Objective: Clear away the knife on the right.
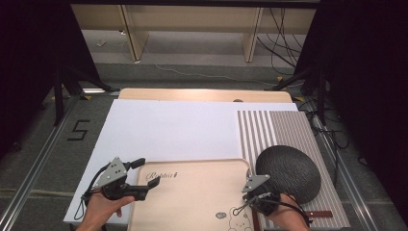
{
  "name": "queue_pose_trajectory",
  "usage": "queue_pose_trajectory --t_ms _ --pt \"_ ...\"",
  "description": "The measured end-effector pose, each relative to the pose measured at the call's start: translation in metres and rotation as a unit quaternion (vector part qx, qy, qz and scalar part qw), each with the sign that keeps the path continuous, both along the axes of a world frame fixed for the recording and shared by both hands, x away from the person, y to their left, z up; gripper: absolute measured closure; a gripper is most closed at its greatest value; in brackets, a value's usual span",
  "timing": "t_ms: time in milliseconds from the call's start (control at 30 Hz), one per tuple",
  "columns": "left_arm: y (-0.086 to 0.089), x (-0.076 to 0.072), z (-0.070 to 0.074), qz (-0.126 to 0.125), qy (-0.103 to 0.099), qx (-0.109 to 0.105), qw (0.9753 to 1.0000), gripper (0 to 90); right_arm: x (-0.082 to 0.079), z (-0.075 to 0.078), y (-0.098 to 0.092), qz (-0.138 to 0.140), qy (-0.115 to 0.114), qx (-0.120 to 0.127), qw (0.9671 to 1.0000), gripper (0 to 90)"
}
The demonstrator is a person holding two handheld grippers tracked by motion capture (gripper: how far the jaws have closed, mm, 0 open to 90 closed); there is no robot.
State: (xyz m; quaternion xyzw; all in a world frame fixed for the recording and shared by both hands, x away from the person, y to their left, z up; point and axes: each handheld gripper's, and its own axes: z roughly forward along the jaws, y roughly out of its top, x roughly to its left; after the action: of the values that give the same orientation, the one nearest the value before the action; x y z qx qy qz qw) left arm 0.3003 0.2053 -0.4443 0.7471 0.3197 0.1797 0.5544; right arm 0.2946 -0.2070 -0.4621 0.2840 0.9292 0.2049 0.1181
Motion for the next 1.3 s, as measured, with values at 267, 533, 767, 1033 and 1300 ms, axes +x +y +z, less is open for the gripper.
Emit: queue_pose_trajectory --t_ms 267,533,767,1033,1300 --pt "0.000 0.000 0.000 0.004 0.001 0.003 1.0000 17.1 0.002 0.013 -0.004 -0.014 -0.044 0.046 0.9979 55.2" --pt "0.000 0.001 0.000 0.004 0.001 0.003 1.0000 17.1 0.002 0.026 -0.011 -0.067 -0.098 0.097 0.9881 36.5" --pt "0.001 0.001 0.000 0.001 0.000 -0.003 1.0000 17.1 0.002 0.033 -0.017 -0.094 -0.128 0.139 0.9775 26.1" --pt "0.000 0.000 0.001 0.004 0.004 -0.004 1.0000 17.1 0.002 0.039 -0.023 -0.123 -0.148 0.170 0.9664 22.6" --pt "0.000 0.000 0.001 0.002 0.001 -0.001 1.0000 17.1 0.001 0.043 -0.032 -0.143 -0.172 0.184 0.9571 19.7"
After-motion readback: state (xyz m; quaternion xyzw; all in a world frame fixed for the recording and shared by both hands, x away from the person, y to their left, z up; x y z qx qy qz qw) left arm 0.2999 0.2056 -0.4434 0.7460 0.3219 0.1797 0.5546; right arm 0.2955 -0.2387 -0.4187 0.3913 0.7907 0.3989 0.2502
